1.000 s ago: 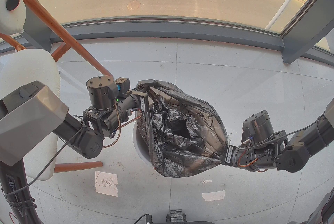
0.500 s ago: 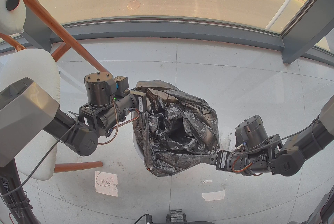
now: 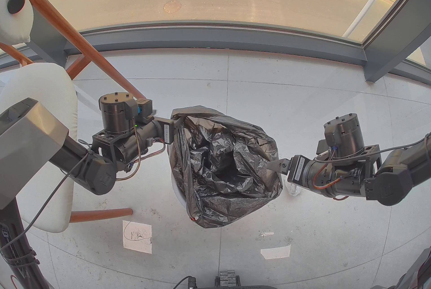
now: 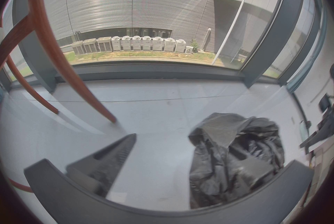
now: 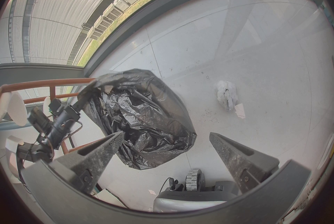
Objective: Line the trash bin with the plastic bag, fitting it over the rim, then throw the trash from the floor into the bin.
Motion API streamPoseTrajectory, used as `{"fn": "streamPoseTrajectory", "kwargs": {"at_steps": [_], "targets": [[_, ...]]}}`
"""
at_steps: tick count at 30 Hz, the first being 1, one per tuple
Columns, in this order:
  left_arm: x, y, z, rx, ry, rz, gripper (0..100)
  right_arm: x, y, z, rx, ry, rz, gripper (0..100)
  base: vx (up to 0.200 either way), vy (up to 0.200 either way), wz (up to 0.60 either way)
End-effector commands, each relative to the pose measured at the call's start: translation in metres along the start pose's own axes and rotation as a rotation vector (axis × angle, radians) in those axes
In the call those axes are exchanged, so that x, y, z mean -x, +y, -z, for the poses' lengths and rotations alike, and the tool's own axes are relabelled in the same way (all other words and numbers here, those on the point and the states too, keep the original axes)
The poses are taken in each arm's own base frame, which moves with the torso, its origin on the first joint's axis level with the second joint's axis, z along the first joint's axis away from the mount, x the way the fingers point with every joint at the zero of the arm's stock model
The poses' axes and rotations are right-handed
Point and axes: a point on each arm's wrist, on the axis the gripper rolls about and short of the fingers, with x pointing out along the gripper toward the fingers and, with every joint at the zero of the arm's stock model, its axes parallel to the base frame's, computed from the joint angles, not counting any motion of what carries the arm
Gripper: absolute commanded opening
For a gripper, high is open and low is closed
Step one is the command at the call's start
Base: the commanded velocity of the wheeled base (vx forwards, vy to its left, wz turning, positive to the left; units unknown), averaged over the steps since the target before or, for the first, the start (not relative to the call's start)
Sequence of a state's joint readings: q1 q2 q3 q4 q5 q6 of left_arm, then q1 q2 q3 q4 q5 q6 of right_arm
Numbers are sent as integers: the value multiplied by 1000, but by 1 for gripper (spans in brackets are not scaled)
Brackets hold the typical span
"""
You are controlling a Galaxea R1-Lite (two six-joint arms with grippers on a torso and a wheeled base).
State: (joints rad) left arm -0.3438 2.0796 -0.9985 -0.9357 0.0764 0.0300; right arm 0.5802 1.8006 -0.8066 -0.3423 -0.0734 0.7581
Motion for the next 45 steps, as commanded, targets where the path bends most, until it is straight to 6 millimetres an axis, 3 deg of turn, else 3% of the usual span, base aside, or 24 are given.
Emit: {"fn": "streamPoseTrajectory", "kwargs": {"at_steps": [1, 5, 8, 13, 24, 27, 35, 41, 42, 45], "targets": [[-9, 8, 7, -10, 8, -22, 100, 20, -1, -5, -10, -37, -24, 100, 0, 0, 0], [-1, -18, 3, 11, 7, 45, 100, 23, -3, -4, -10, -36, -23, 100, 0, 0, 0], [18, -31, -9, 61, 9, 83, 100, 25, -3, -4, -10, -38, -25, 100, 0, 0, 0], [44, -41, -10, 55, 89, 124, 100, 26, -3, -3, -10, -37, -26, 100, 0, 0, 0], [75, -47, 30, 57, 304, 145, 100, 26, -4, -2, -5, -34, -23, 100, 0, 0, 0], [76, -51, 34, 65, 317, 153, 100, 26, -4, -2, -4, -35, -24, 100, 0, 0, 0], [38, -61, 49, 88, 306, 145, 100, 25, -2, 0, 7, -25, -29, 100, 0, 0, 0], [21, -65, 51, 87, 290, 132, 100, 25, -2, 0, 1, -25, -27, 100, 0, 0, 0], [18, -66, 50, 89, 277, 128, 0, 25, -2, 0, 1, -25, -27, 100, 0, 0, 0], [12, -65, 44, 93, 247, 123, 0, 25, -4, -1, -5, -28, -23, 100, 0, 0, 0]]}}
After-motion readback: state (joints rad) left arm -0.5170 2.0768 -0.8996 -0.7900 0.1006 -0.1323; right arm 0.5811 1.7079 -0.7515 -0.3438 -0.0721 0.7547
